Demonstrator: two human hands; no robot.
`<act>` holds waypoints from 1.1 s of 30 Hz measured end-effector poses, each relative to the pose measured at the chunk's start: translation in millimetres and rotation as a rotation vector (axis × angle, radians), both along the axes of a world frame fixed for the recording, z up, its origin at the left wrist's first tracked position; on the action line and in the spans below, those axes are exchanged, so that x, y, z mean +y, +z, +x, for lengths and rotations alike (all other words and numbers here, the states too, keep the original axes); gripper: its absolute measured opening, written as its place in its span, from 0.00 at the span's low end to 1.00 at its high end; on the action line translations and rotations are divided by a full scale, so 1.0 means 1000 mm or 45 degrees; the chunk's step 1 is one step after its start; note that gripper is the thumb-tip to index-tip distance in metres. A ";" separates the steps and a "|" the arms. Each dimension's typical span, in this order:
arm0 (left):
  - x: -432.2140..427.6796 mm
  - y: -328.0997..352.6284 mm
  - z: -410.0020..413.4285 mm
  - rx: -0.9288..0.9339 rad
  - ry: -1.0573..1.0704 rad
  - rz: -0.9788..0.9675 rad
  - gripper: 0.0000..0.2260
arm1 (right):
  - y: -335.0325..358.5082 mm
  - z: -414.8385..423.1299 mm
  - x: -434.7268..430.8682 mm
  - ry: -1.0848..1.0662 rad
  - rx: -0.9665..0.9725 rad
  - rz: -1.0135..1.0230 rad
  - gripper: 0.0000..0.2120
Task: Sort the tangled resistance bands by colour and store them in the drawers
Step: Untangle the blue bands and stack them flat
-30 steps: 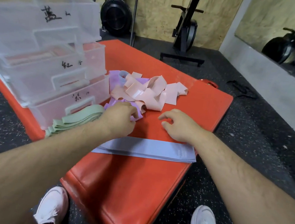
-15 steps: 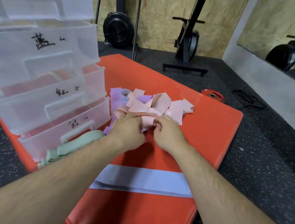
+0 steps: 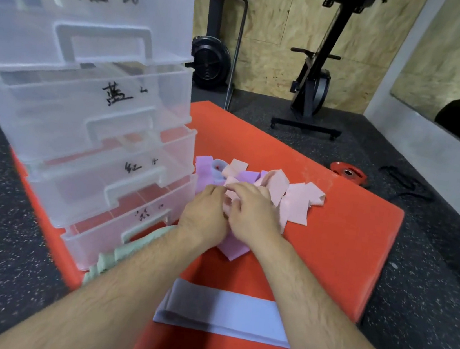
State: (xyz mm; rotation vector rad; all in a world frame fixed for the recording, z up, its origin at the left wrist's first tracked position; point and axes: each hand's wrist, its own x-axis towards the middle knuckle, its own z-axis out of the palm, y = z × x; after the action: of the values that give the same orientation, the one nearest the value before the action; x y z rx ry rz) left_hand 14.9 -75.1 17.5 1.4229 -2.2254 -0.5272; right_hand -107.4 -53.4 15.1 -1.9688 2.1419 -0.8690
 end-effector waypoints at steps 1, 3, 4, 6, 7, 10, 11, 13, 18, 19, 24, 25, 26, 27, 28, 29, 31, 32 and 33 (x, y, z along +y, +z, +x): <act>-0.003 -0.001 0.002 0.008 0.016 -0.006 0.19 | -0.001 0.002 -0.010 0.022 -0.014 0.023 0.21; -0.007 -0.005 0.004 -0.016 0.040 0.006 0.19 | 0.000 0.002 -0.033 0.086 0.034 0.052 0.21; -0.008 -0.007 0.003 -0.034 0.041 0.010 0.19 | 0.001 0.001 -0.048 0.125 0.104 0.098 0.22; -0.011 -0.008 0.002 -0.056 0.050 -0.003 0.19 | 0.007 -0.004 -0.077 0.162 0.254 0.255 0.21; -0.014 -0.007 0.002 -0.063 0.068 -0.014 0.19 | 0.009 -0.006 -0.091 0.173 0.335 0.311 0.21; -0.021 -0.006 0.003 -0.104 0.119 -0.022 0.19 | 0.010 -0.007 -0.119 0.225 0.628 0.467 0.19; -0.020 -0.005 0.003 -0.115 0.119 -0.013 0.20 | 0.009 -0.005 -0.125 0.236 0.721 0.533 0.17; -0.016 -0.003 0.003 -0.113 0.110 0.011 0.20 | 0.007 -0.001 -0.132 0.196 0.825 0.654 0.15; -0.013 0.004 0.007 -0.046 0.150 -0.020 0.14 | 0.010 -0.006 -0.124 0.070 0.327 0.512 0.20; -0.011 0.008 0.007 -0.019 0.141 -0.011 0.14 | 0.019 -0.008 -0.117 0.060 0.148 0.437 0.23; 0.008 0.033 0.004 0.219 0.008 0.000 0.23 | 0.081 -0.023 -0.074 0.080 -0.404 0.150 0.27; 0.011 0.038 0.003 0.252 0.001 -0.007 0.25 | 0.094 -0.025 -0.065 0.090 -0.427 0.099 0.27; 0.013 0.042 0.003 0.275 -0.008 -0.008 0.25 | 0.106 -0.027 -0.055 0.099 -0.439 0.046 0.27; 0.014 0.047 0.003 0.298 -0.019 -0.012 0.26 | 0.120 -0.029 -0.047 0.120 -0.448 -0.011 0.27; 0.017 0.051 0.004 0.322 -0.025 -0.021 0.27 | 0.134 -0.031 -0.040 0.136 -0.441 -0.060 0.27; 0.019 0.054 0.004 0.350 -0.024 -0.037 0.26 | 0.148 -0.034 -0.033 0.154 -0.423 -0.100 0.26; 0.025 0.061 0.005 0.424 -0.004 -0.051 0.25 | 0.173 -0.041 -0.022 0.143 -0.365 -0.177 0.24; 0.029 0.065 0.005 0.475 0.003 -0.046 0.25 | 0.184 -0.045 -0.017 0.128 -0.346 -0.225 0.22; 0.032 0.068 0.006 0.526 -0.002 -0.053 0.25 | 0.195 -0.048 -0.012 0.120 -0.351 -0.271 0.21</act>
State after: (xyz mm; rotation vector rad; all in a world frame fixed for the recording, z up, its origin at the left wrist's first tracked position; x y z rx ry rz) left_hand 20.6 -43.6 86.0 1.1667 -1.8956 -0.6999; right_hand -155.6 -65.8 209.6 -1.8890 1.8556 -1.3118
